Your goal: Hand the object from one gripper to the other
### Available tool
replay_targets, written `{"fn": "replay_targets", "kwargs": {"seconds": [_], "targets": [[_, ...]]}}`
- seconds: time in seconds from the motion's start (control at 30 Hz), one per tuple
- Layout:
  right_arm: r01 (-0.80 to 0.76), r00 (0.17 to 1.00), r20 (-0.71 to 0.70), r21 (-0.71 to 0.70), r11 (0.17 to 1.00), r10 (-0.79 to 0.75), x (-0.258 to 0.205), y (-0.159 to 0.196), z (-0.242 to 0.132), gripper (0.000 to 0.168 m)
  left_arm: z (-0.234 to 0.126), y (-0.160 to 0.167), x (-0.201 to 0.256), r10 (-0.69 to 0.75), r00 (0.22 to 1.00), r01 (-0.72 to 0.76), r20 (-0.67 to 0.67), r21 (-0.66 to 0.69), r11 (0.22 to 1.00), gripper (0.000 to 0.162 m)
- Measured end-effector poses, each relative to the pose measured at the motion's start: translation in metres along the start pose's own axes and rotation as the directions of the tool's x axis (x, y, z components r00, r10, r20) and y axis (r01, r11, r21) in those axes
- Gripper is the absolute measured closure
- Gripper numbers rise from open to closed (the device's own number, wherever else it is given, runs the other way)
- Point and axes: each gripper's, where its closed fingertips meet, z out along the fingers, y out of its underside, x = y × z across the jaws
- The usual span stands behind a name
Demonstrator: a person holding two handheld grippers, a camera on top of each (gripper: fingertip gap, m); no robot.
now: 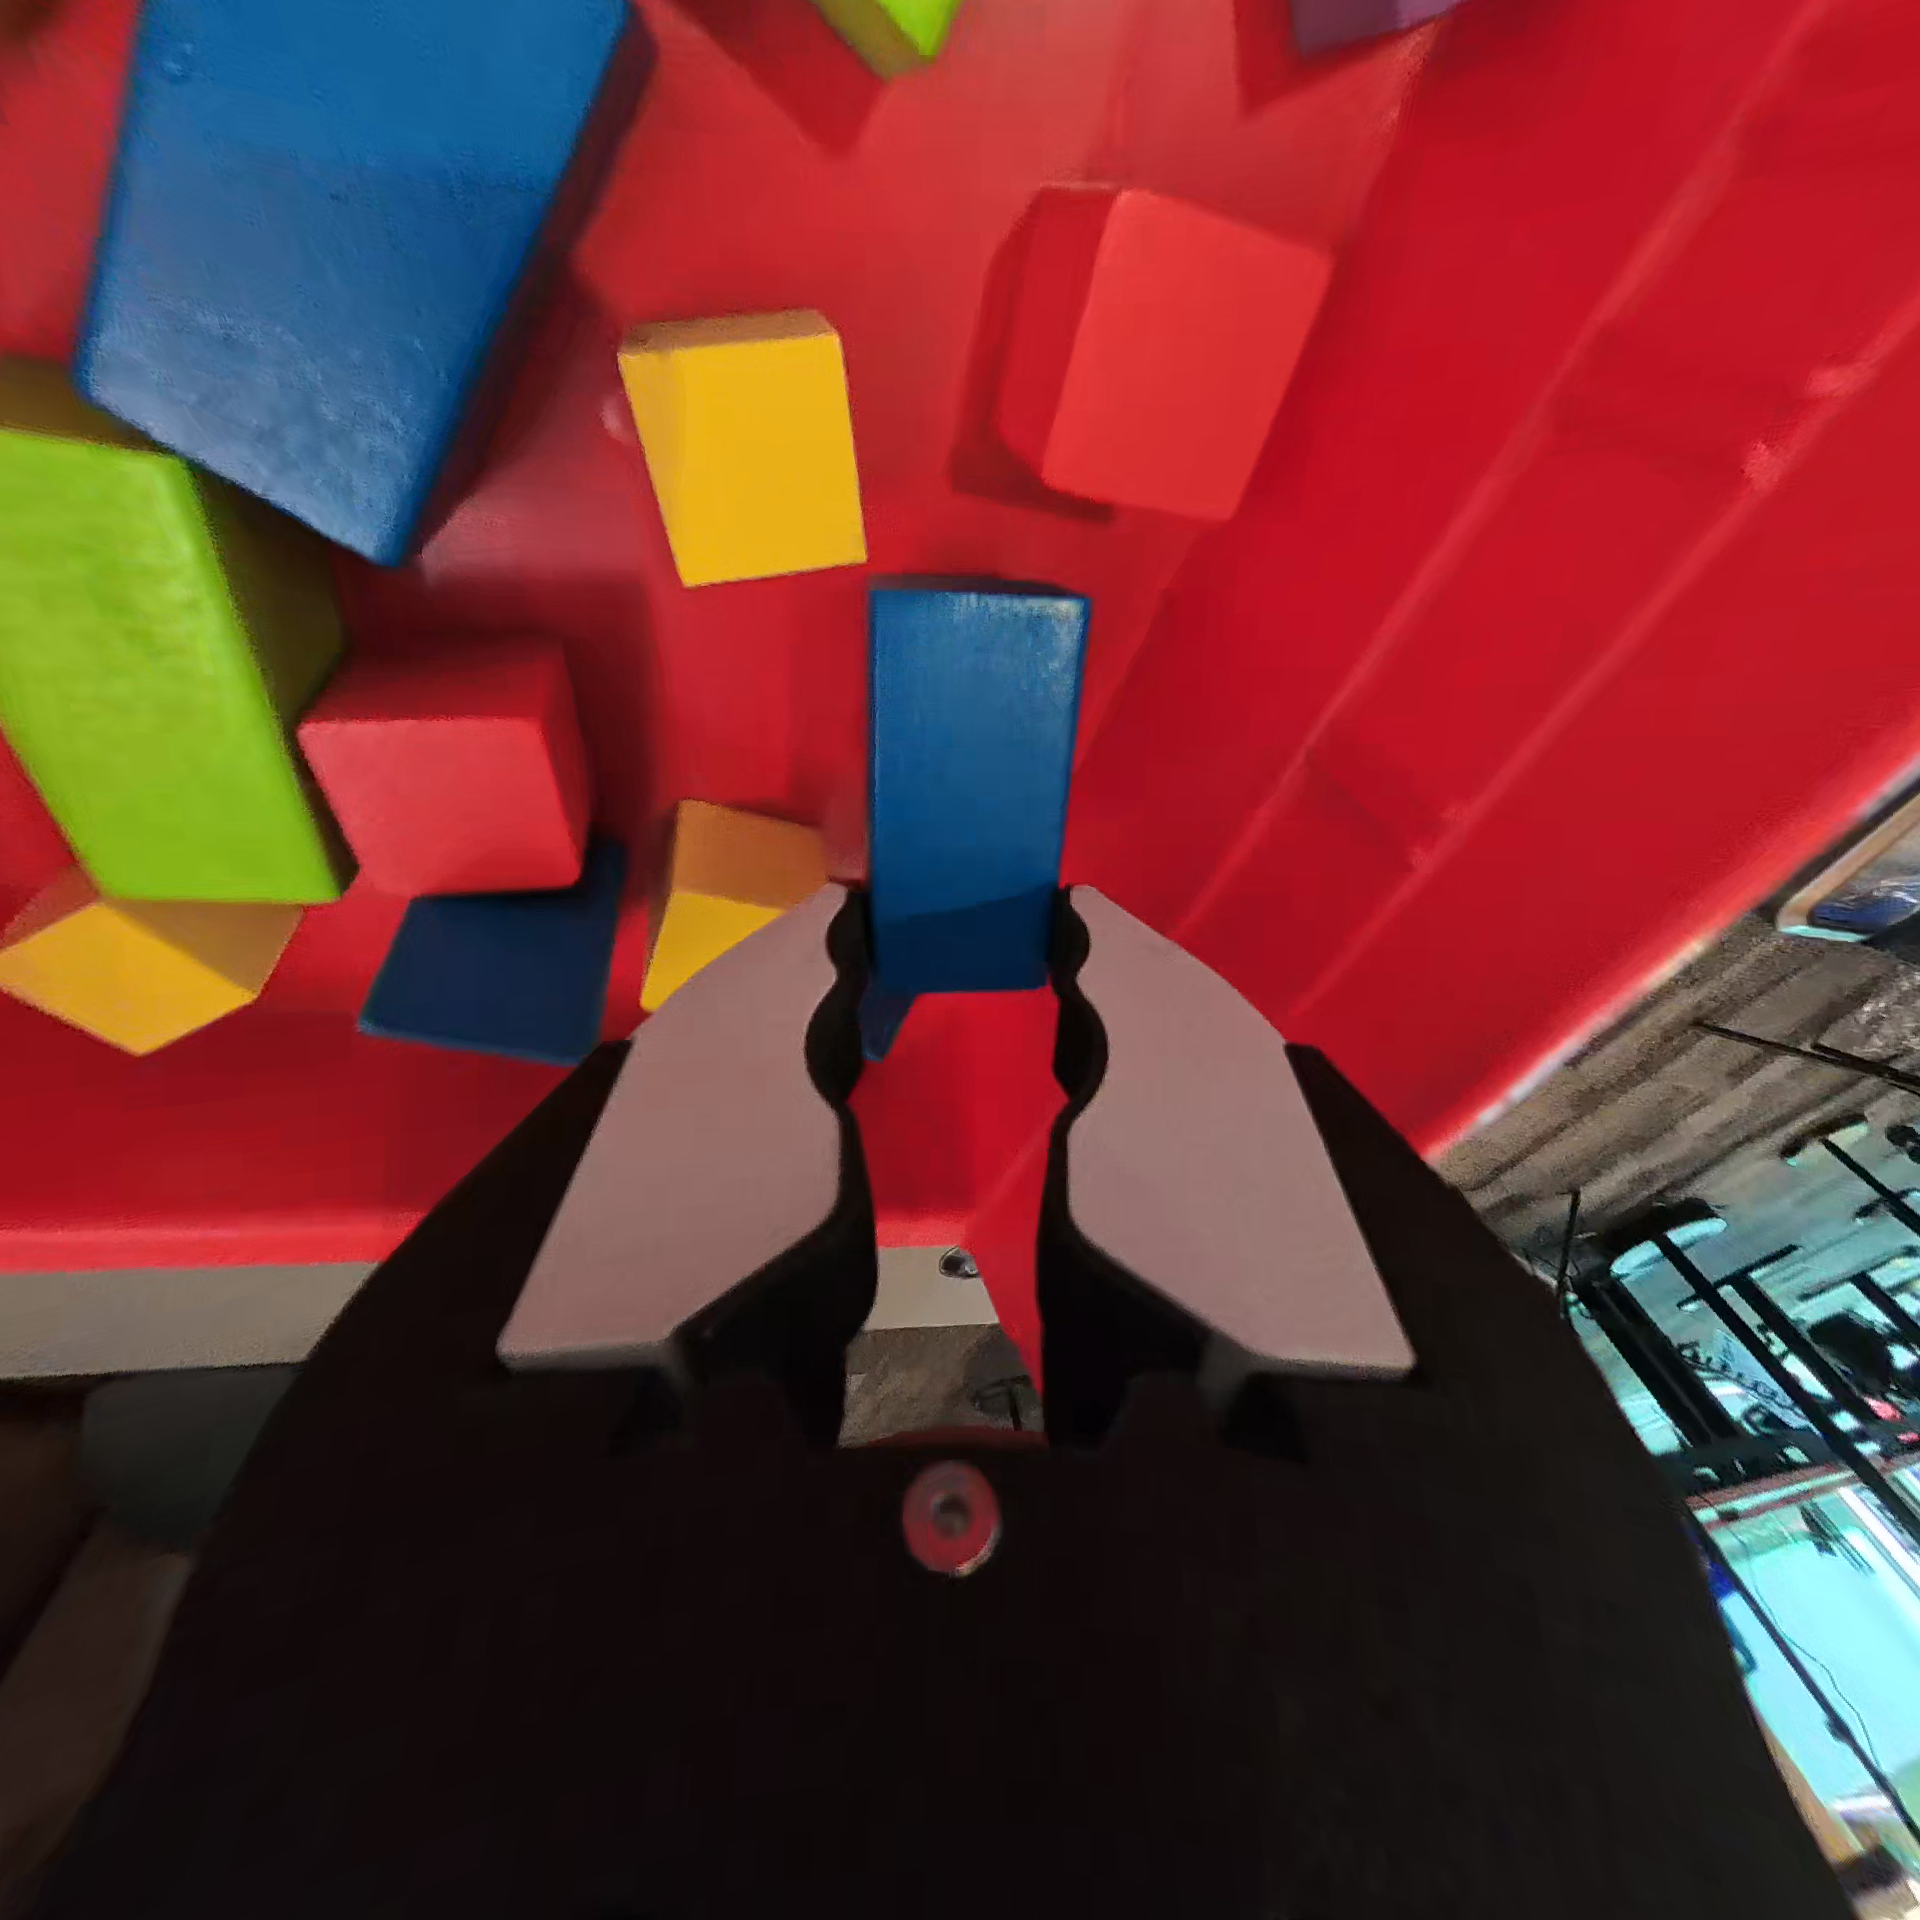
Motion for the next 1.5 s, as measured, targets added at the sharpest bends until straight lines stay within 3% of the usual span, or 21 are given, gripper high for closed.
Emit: {"fn": "replay_targets", "kwargs": {"seconds": [0.4,0.47,0.57,0.63,0.7,0.8,0.9,0.97,1.07,1.13,1.23,1.3,1.37,1.5], "targets": [[0.012,1.0,-0.017,-0.058,0.998,-0.013,-0.001,-0.007,0.021,0.134,0.0,0.013,-0.015,0.029,0.998,-0.025,0.063,-0.063,0.998,0.081],[0.035,0.998,-0.051,-0.054,0.998,-0.038,0.003,-0.005,0.018,0.122,0.0,0.014,-0.02,0.024,0.996,-0.018,0.09,-0.057,0.998,0.079],[0.012,0.992,-0.124,0.062,0.998,-0.004,0.013,0.0,-0.017,0.115,-0.005,0.013,-0.031,0.041,0.987,-0.035,0.155,-0.04,0.999,0.079],[-0.006,0.979,-0.194,0.237,0.971,0.053,0.017,0.01,-0.063,0.112,-0.013,0.009,-0.044,0.076,0.97,-0.072,0.232,-0.023,0.997,0.079],[-0.015,0.967,-0.22,0.461,0.888,0.13,0.009,0.029,-0.116,0.109,-0.028,0.003,-0.066,0.083,0.93,-0.09,0.359,0.003,0.996,0.076],[-0.009,0.973,-0.133,0.794,0.607,0.189,-0.035,0.064,-0.175,0.11,-0.055,-0.008,-0.084,-0.042,0.902,0.005,0.43,0.085,0.996,0.073],[-0.108,0.983,0.064,0.96,0.258,0.172,-0.097,0.091,-0.187,0.116,-0.079,-0.01,-0.089,-0.126,0.893,0.074,0.431,0.136,0.988,0.076],[-0.25,0.964,0.234,0.958,0.138,0.123,-0.142,0.096,-0.167,0.116,-0.096,0.0,-0.099,-0.139,0.844,0.089,0.518,0.12,0.989,0.084],[-0.329,0.944,0.322,0.936,0.122,0.072,-0.192,0.089,-0.121,0.109,-0.114,0.031,-0.114,-0.172,0.74,0.152,0.651,0.087,0.985,0.082],[-0.297,0.949,0.281,0.948,0.111,0.143,-0.193,0.086,-0.098,0.107,-0.119,0.045,-0.115,-0.228,0.705,0.181,0.671,0.14,0.973,0.081],[-0.228,0.952,0.198,0.968,0.106,0.234,-0.177,0.085,-0.08,0.107,-0.128,0.055,-0.119,-0.251,0.661,0.162,0.707,0.192,0.968,0.092],[-0.17,0.95,0.139,0.981,0.092,0.279,-0.165,0.091,-0.077,0.108,-0.133,0.045,-0.117,-0.215,0.677,0.106,0.704,0.196,0.975,0.097],[-0.121,0.94,0.091,0.99,0.073,0.328,-0.154,0.097,-0.074,0.114,-0.135,0.037,-0.118,-0.166,0.687,0.042,0.708,0.189,0.981,0.091],[-0.206,0.939,0.179,0.976,0.066,0.293,-0.154,0.095,-0.071,0.114,-0.123,0.051,-0.118,-0.207,0.713,0.135,0.67,0.159,0.978,0.077]]}}
